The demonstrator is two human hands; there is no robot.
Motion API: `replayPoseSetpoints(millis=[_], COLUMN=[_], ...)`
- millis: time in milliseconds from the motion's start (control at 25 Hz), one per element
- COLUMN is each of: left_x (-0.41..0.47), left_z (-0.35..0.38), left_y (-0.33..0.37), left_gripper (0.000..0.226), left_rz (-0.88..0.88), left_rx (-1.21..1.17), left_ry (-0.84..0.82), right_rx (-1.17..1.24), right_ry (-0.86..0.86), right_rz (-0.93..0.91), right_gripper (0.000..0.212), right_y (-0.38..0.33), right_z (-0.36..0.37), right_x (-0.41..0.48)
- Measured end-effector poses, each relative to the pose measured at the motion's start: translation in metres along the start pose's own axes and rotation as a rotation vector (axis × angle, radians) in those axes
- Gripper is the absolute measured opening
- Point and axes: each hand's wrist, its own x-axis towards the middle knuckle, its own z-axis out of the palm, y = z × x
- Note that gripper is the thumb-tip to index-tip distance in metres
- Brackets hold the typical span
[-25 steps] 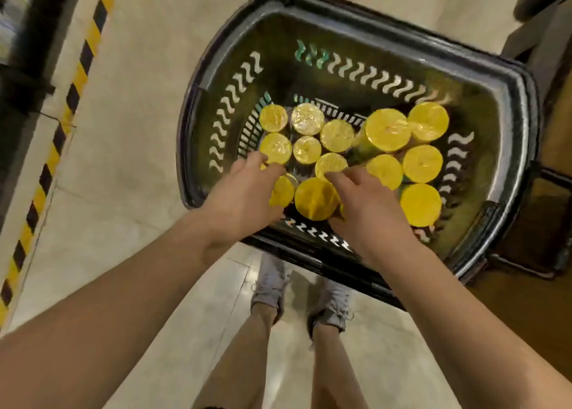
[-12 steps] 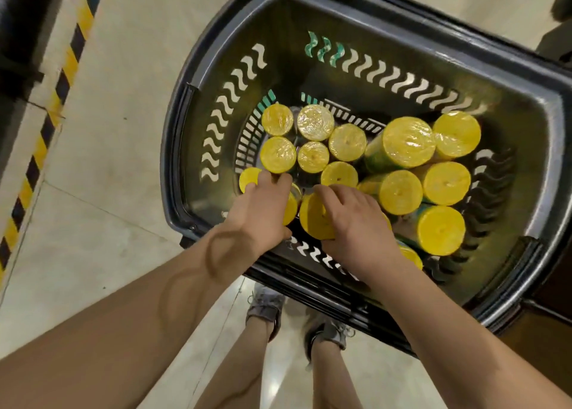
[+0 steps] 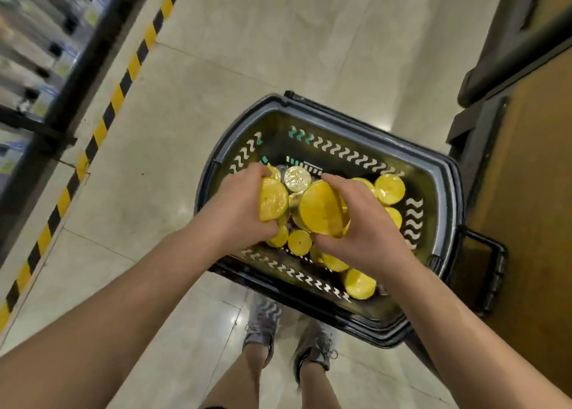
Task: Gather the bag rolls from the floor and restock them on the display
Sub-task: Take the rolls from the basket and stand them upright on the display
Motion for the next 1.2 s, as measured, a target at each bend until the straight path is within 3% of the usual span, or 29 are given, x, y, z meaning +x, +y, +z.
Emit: replayPoseSetpoints(millis=[200,360,520,800,1000,1200], left_x=[-0.081,-0.155,-0.218,-0.250,-0.270,-0.296], left_z=[-0.170,-0.302,-0.376,-0.355,-0.308,-0.238], left_y=[0.106,0.210,0.297,0.404,0.472,0.553], left_gripper=[0.074,0.071,0.072,0.063,0.065,0.064], left_rz=[0.278,0.469,0.643,0.883,0.946,0.972], left_rx=[-0.227,-0.353,-0.544,-0.722,-0.684,-0.673], left_ry=[0.109,0.156,0.160,0.044,-0.067,-0.077], right_rx=[0.101,0.123,0.197,0.487,0.482,0.461], right_ry=[0.146,0.333,0.521,0.891,1.016,1.066], right_rz=[-0.030,-0.134,-0.232,-0.141,-0.076,-0.076], right_gripper=[0.094,0.079,0.075,0.071,0.074,0.076], right_y=[-0.137,-0.254,-0.328,-0.336,-0.305,-0.234], right_z=[-0.165,-0.297,-0.384,-0.431,-0.457,-0.491], right_x=[-0.033,-0.094,-0.168,-0.289,-0.363,-0.429])
